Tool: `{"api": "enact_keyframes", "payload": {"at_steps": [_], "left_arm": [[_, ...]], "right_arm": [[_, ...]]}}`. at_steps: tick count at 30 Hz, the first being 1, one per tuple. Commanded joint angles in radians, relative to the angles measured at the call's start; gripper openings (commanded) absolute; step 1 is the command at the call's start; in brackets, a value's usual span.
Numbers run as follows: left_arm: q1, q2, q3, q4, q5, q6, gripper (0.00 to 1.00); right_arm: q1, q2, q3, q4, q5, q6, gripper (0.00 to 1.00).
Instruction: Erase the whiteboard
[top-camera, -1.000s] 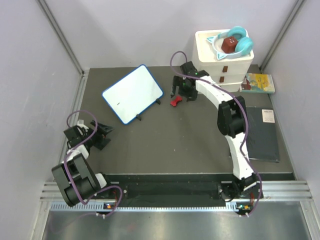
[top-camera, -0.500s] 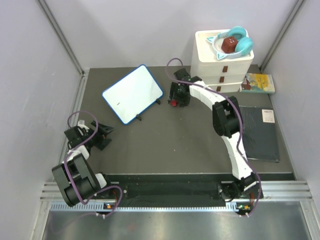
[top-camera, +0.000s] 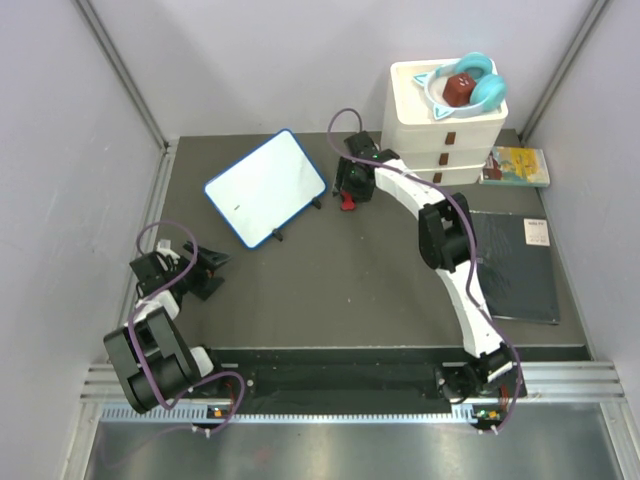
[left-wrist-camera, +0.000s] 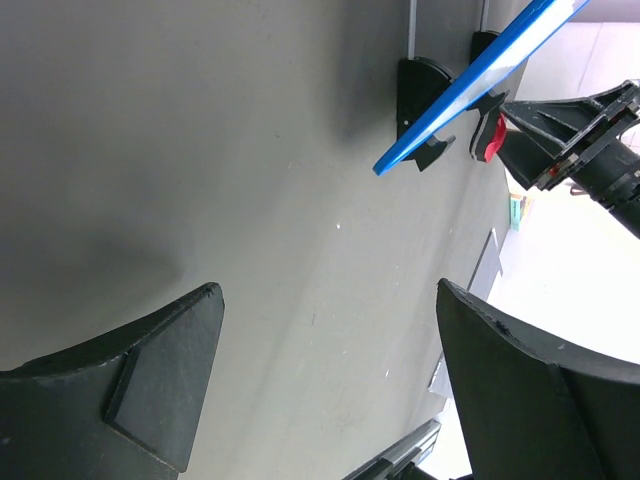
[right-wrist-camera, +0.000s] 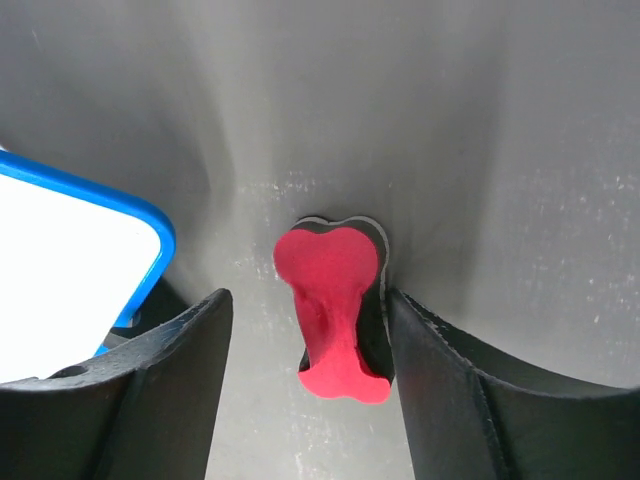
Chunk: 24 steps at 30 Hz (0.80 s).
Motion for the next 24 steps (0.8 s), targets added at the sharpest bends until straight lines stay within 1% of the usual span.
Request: {"api": "enact_keyframes", "payload": {"at_steps": [1,4,5,10,11,12,13,15,16,17,18,19,22,24], "left_arm": [[-0.004,0.001,0.000,0.040,-0.002,0.016,0.91],[-0.007,0.010,0.001,0.039,-0.002,0.015,0.91],[-0.004,0.013,0.001,0.039,-0.002,0.016,0.91],[-0.007,0.015,0.004,0.030,-0.009,0.026,0.90],[-0.007,0.012,0.004,0.025,-0.011,0.026,0.90],[-0.006,0.010,0.007,0.020,-0.012,0.029,0.90],[-0.010,0.009,0.008,0.020,-0.014,0.030,0.91],[-0.010,-0.002,0.014,0.008,-0.026,0.033,0.90],[-0.010,-0.007,0.017,0.004,-0.032,0.035,0.90],[-0.010,-0.016,0.020,0.004,-0.035,0.033,0.90],[-0.010,-0.019,0.029,0.004,-0.037,0.030,0.89],[-0.012,-0.021,0.034,0.007,-0.034,0.027,0.88],[-0.020,-0.042,0.017,0.111,0.017,-0.032,0.85],[-0.021,-0.099,0.001,0.138,0.005,-0.027,0.84]], "right_arm": [[0.004,0.029,0.044,0.007,0.034,-0.056,0.62],[0.010,0.031,0.030,-0.018,0.043,-0.088,0.61],[0.015,0.032,0.021,-0.027,0.063,-0.098,0.59],[0.029,0.039,-0.025,-0.073,0.120,-0.137,0.57],[0.033,0.036,-0.035,-0.072,0.125,-0.142,0.53],[0.038,0.035,-0.042,-0.073,0.137,-0.144,0.48],[0.044,0.034,-0.055,-0.076,0.160,-0.145,0.37],[0.061,0.029,-0.064,-0.079,0.181,-0.154,0.27],[0.067,0.028,-0.076,-0.076,0.200,-0.157,0.12],[0.073,0.020,-0.082,-0.073,0.211,-0.162,0.04],[0.081,0.017,-0.090,-0.070,0.217,-0.168,0.00],[0.084,0.009,-0.117,-0.053,0.223,-0.170,0.00],[0.084,-0.043,-0.203,0.012,0.203,-0.167,0.00],[0.084,-0.104,-0.277,0.051,0.185,-0.164,0.00]]}}
